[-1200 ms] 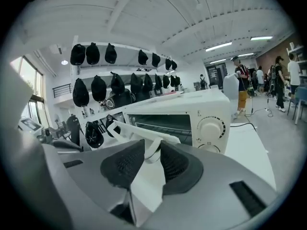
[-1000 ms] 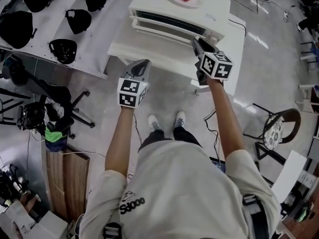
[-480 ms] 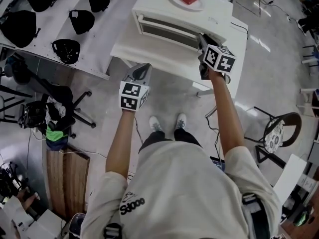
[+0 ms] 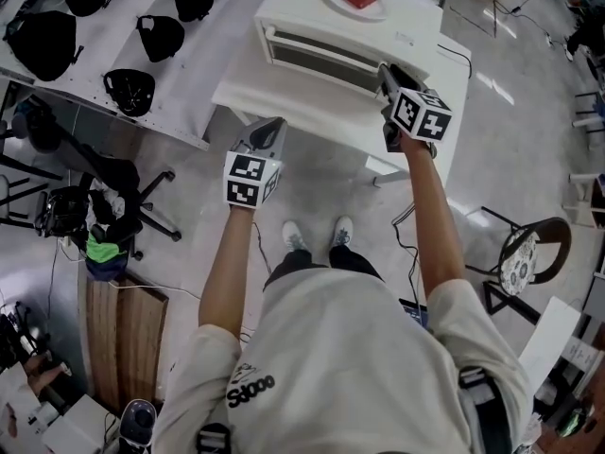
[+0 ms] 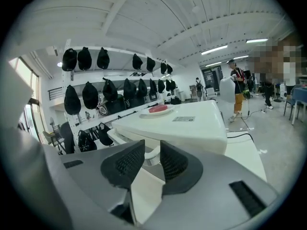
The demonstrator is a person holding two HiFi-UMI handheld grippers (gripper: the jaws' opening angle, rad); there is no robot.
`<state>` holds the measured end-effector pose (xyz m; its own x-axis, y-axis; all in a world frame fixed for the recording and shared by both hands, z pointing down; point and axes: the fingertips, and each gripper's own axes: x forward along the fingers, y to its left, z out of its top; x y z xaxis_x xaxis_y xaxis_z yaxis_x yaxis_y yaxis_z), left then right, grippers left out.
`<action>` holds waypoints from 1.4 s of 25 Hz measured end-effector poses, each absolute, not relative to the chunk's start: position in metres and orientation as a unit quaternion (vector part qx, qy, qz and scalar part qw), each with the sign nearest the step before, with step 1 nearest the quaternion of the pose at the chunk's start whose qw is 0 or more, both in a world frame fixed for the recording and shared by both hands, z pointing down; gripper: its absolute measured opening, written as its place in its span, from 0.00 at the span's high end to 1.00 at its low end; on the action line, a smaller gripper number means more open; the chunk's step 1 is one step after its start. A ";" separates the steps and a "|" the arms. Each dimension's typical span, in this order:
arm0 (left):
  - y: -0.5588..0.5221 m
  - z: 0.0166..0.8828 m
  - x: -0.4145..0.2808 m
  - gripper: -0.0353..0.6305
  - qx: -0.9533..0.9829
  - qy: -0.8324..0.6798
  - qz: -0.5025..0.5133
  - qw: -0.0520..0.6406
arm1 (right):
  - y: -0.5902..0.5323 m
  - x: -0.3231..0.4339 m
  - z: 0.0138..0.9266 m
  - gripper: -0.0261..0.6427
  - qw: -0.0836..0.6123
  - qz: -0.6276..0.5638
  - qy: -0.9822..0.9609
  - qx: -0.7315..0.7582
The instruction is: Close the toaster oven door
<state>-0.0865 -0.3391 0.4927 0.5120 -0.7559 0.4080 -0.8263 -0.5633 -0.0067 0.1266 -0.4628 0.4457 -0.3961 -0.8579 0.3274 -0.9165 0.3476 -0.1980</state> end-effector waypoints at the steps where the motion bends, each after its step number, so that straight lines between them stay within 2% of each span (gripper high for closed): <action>1: -0.340 0.488 -0.089 0.91 0.863 -0.461 0.184 0.091 | -0.459 0.128 0.441 0.83 0.083 0.173 -0.819 0.541; 3: -0.342 0.478 -0.095 0.91 0.861 -0.469 0.179 0.084 | -0.449 0.131 0.433 0.84 0.096 0.158 -0.822 0.539; 6: -0.348 0.456 -0.102 0.91 0.858 -0.482 0.164 0.070 | -0.432 0.139 0.422 0.91 0.114 0.139 -0.821 0.542; 12: -0.360 0.394 -0.102 0.91 0.858 -0.494 0.138 0.008 | -0.403 0.150 0.384 0.95 0.146 0.066 -0.829 0.536; 29: -0.326 0.251 -0.060 0.91 0.874 -0.451 0.092 -0.155 | -0.341 0.140 0.266 0.95 0.091 -0.054 -0.865 0.490; 35: -0.317 0.239 -0.050 0.91 0.876 -0.444 0.082 -0.170 | -0.331 0.133 0.254 0.95 0.097 -0.080 -0.867 0.481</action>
<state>-0.0497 -0.3168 0.2386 0.5929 -0.8053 -0.0066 -0.7494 -0.5487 -0.3705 0.1326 -0.3310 0.2541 -0.5177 -0.8507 0.0909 -0.8199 0.5237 0.2313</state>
